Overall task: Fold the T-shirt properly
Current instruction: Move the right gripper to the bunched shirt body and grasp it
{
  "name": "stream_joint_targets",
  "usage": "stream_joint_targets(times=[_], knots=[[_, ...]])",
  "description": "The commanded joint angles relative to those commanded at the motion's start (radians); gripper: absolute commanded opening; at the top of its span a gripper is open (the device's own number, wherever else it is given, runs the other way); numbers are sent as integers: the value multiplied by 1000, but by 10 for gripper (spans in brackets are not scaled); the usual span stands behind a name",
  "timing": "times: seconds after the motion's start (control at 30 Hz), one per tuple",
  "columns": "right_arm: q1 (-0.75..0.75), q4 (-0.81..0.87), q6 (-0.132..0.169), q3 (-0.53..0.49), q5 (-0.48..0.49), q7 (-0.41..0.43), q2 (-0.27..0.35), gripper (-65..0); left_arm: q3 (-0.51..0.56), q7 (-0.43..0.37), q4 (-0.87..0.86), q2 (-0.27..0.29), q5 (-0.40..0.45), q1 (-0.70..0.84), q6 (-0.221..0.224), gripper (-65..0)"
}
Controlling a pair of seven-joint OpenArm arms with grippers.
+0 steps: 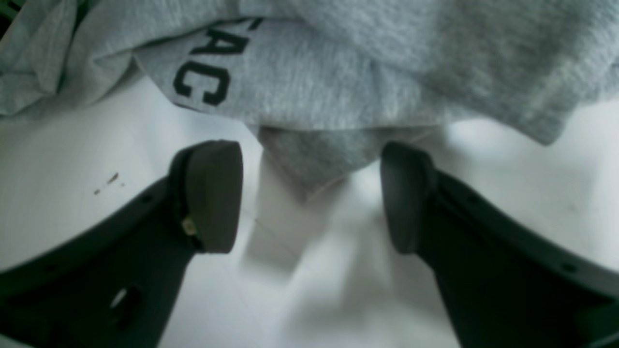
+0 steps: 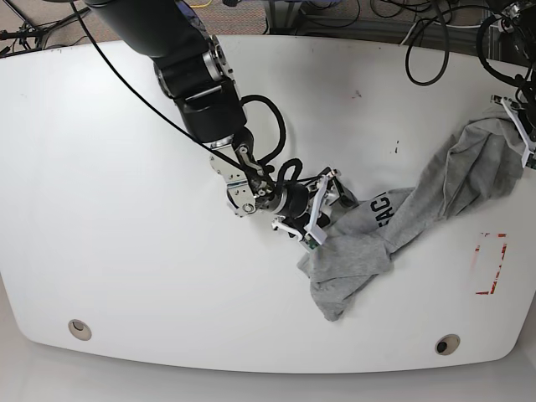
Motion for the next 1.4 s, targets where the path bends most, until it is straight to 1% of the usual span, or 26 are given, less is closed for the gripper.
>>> stream_joint_targets(times=[0.03,0.07,0.13,0.17,0.27,0.3,0.33,0.4,0.53,0.7,0.77,0.87,0.93,0.97,1.03,1.1,1.13,1.27,1.4], knots=[[0,0,-2,-11,0,0,0,-238,0,0,0,0,0,0,0,-650],[0,0,-12,-29,0,0,0,-238,0,0,0,0,0,0,0,-650],[2,0,-35,-52,0,2,0,-236,0,0,0,0,0,0,-2,-650],[5,0,-60,-78,0,5,0,-235,0,0,0,0,0,0,-2,-650],[6,0,-95,-117,0,31,0,-235,0,0,0,0,0,0,-2,-650],[6,0,-100,-120,0,32,0,-235,0,0,0,0,0,0,-2,-650],[6,0,-114,-127,0,37,0,-238,0,0,0,0,0,0,-2,-650],[6,0,-123,-127,0,40,0,-239,0,0,0,0,0,0,-2,-650],[6,0,-126,-127,-2,43,0,-241,-3,0,0,0,0,0,-2,-650],[8,0,-146,-127,-2,44,0,-241,-6,0,0,0,5,0,-2,-650],[8,-2,-146,-127,-3,46,0,-244,-8,0,0,0,5,0,-2,-650],[8,-2,-147,-129,-3,57,11,-309,-8,0,0,0,5,0,-2,-650],[6,-2,-147,-129,-3,72,14,-390,-8,0,0,0,5,0,-2,-650],[5,-2,-152,-129,-3,78,14,-439,-8,0,0,0,5,0,-2,-650],[3,-2,-175,-129,-9,81,15,-541,-8,0,0,-2,5,0,-2,-650],[2,-2,-196,-129,-41,81,15,-620,-8,0,0,-3,5,0,-2,-650],[0,-2,-201,-129,-68,80,15,-650,-8,0,0,-3,5,0,-2,-650],[-21,6,-213,-129,-141,80,12,-650,-8,0,0,-5,5,0,-2,-650],[-55,69,-213,-126,-163,66,12,-650,-6,0,0,-5,5,0,-2,-650]])
